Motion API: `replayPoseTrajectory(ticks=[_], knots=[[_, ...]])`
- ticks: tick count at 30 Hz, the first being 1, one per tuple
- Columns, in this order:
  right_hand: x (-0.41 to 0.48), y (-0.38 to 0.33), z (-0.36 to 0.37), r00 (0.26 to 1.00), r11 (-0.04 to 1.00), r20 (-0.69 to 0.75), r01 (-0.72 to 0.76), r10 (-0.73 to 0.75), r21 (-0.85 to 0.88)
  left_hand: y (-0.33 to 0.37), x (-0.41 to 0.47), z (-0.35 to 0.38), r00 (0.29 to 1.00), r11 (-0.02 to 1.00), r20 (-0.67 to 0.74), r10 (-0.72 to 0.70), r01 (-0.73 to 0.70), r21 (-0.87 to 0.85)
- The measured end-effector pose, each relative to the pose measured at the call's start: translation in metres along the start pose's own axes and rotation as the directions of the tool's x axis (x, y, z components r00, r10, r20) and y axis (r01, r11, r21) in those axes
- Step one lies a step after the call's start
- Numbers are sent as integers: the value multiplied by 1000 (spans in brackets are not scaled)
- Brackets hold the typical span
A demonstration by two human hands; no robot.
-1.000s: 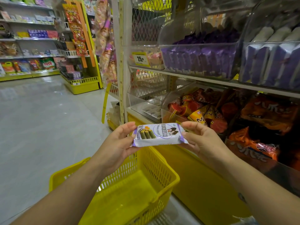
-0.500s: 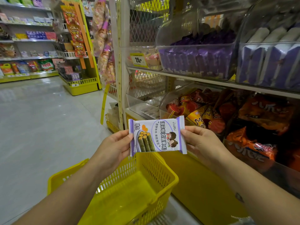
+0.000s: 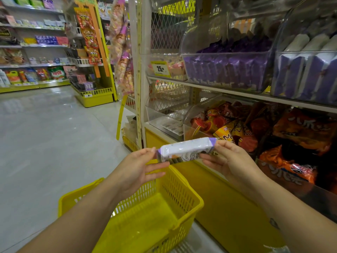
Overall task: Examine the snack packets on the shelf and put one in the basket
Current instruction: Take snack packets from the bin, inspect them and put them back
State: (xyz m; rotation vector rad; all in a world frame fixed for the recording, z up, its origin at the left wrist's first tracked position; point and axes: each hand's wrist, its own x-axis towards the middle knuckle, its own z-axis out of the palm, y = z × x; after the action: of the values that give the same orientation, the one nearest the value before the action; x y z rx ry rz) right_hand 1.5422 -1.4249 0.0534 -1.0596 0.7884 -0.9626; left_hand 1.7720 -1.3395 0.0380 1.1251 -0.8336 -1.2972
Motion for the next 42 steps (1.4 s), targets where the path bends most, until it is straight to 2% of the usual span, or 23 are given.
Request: replayPoseTrajectory(ticks=[2, 5, 8, 13, 17, 22, 26, 29, 33, 36, 39, 40, 42], knots=[[-1, -2, 2, 999, 998, 32, 1, -3, 56, -1, -1, 3, 999, 1000, -35, 21, -21, -2], [-4, 1, 6, 996, 997, 75, 52, -48, -52, -6, -2, 11, 993, 985, -65, 95, -84, 152], [-3, 6, 8, 995, 992, 54, 93, -88, -86, -8, -2, 18, 989, 979, -92, 112, -94, 183], [-6, 10, 12, 987, 969, 71, 158, -147, -192, -9, -5, 24, 985, 888, -84, 149, -96, 450], [-8, 14, 18, 980, 969, 96, 190, -176, -158, -9, -5, 31, 992, 924, -85, 91, -52, 379], [-9, 10, 19, 971, 935, 112, 234, -211, -268, -13, -3, 33, 993, 966, -113, 23, 8, 260], [-12, 11, 21, 963, 917, 117, 268, -244, -295, -15, -2, 32, 988, 987, -141, 61, -39, 153], [-11, 13, 23, 940, 879, 39, 332, -340, -342, -15, -2, 39, 978, 996, -189, 89, -84, 37], [-10, 7, 21, 895, 828, -10, 409, -447, -383, -13, -1, 49, 980, 993, -170, 104, -91, 80], [-13, 5, 20, 859, 772, 41, 479, -510, -418, -8, 2, 45, 995, 999, -93, 34, -33, 9], [-16, 6, 20, 854, 744, 84, 491, -513, -454, -5, 4, 43, 999, 999, -44, -10, 9, -33], [-17, 7, 20, 857, 740, 97, 489, -507, -462, -6, 4, 43, 998, 1000, -55, -10, 10, 0], [-18, 6, 20, 856, 730, 115, 494, -504, -473, -9, 6, 43, 996, 984, -84, 27, -12, 178]])
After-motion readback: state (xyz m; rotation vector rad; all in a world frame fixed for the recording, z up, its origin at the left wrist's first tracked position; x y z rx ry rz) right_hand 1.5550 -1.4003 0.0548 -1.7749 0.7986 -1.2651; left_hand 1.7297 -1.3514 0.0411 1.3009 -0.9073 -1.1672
